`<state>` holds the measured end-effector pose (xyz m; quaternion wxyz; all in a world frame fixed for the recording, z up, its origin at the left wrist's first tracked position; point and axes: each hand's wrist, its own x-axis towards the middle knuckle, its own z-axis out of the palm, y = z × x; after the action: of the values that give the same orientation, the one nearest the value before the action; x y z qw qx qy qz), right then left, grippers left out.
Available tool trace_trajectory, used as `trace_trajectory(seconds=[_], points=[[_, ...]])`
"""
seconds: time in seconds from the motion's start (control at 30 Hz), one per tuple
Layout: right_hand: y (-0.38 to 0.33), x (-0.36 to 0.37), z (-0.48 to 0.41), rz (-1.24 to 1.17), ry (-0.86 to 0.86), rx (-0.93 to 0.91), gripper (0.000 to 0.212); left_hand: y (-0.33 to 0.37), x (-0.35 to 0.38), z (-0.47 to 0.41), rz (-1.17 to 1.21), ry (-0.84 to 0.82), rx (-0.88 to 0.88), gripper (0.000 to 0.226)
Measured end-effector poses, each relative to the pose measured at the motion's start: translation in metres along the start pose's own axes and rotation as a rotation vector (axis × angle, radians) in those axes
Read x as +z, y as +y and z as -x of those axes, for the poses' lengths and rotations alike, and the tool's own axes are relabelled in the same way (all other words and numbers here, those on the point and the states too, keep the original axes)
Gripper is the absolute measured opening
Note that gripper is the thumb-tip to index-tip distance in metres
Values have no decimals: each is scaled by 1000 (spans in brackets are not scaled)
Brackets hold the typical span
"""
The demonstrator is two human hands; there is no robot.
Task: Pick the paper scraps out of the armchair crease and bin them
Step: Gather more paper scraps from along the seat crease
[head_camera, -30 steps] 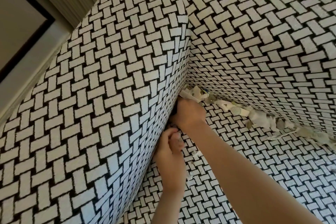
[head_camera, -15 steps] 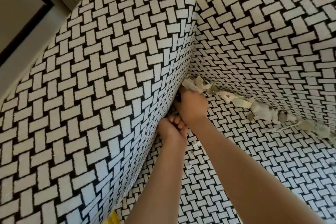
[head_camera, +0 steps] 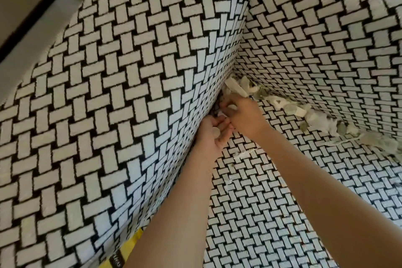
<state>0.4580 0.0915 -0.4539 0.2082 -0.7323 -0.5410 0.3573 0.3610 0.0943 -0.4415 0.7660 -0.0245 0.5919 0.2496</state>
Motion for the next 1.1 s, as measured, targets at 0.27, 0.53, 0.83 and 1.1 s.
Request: trace_trajectory(seconds=[0.27, 0.53, 0.83, 1.1], points=[[-5, -22, 24, -445, -5, 56, 14, -1, -1, 3, -39, -72, 36, 26], [-30, -26, 10, -291, -95, 158, 20, 2, 1, 10, -45, -61, 7, 32], [-37, -38, 16, -190, -406, 119, 25, 3, -2, 12, -104, -32, 29, 28], [-38, 5, 12, 319, -201, 62, 18, -28, -36, 22, -403, 53, 3, 44]])
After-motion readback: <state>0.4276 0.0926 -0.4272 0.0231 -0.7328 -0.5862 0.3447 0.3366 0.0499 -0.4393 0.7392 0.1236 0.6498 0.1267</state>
